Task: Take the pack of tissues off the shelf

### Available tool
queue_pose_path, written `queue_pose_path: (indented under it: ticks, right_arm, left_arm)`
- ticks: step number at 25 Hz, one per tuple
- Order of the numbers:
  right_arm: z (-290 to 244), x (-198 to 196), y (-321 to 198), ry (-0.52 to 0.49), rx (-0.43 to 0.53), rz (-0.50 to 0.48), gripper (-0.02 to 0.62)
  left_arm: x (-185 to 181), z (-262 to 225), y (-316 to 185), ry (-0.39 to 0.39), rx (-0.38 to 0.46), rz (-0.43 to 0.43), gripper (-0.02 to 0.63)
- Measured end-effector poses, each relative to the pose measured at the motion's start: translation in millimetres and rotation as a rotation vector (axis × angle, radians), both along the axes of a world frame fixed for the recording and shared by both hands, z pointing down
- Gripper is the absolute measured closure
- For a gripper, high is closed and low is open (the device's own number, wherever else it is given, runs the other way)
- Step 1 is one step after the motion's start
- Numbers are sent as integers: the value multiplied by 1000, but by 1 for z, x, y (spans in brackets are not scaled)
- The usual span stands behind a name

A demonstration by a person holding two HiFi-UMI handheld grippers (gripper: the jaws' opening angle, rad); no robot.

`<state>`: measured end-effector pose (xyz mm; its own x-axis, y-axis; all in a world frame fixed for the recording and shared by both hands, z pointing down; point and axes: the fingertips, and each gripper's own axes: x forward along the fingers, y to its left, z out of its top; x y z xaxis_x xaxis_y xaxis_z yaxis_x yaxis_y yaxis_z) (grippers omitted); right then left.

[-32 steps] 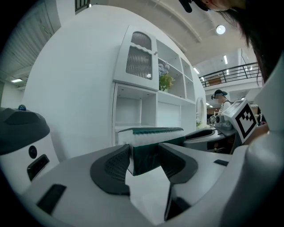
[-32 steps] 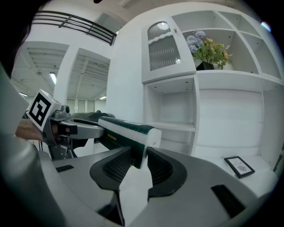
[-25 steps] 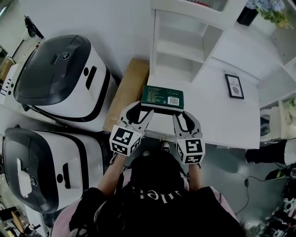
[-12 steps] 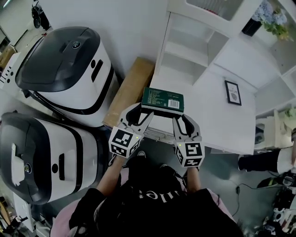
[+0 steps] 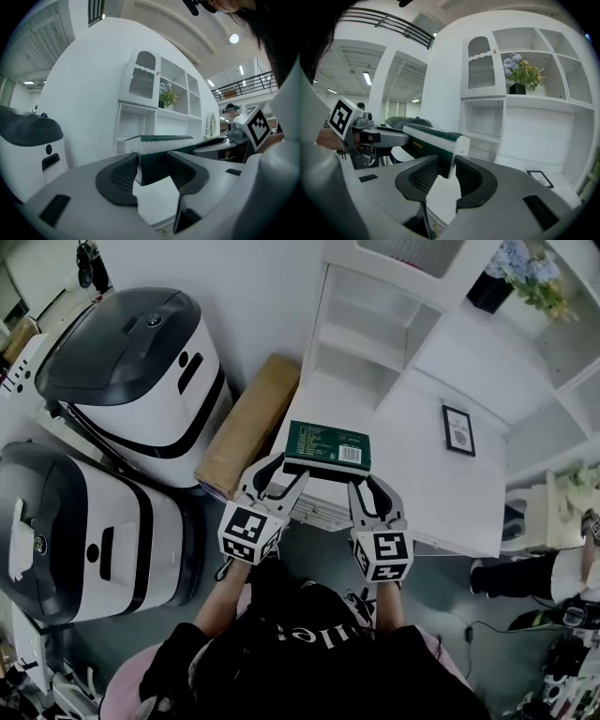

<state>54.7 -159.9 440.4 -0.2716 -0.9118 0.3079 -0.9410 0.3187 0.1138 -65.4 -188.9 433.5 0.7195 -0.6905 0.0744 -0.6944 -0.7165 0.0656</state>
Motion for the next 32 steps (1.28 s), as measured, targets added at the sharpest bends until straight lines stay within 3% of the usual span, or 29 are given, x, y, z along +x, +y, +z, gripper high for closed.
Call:
queue_pose_path:
  ticks: [12, 32]
  right_arm:
    - [-11, 45, 58, -23, 30, -41, 456]
    - [-17, 69, 100, -31, 64, -88, 456]
  left_arm:
    - [43, -15, 64, -23, 24, -42, 410]
    - [66, -20, 112, -34, 46, -93, 410]
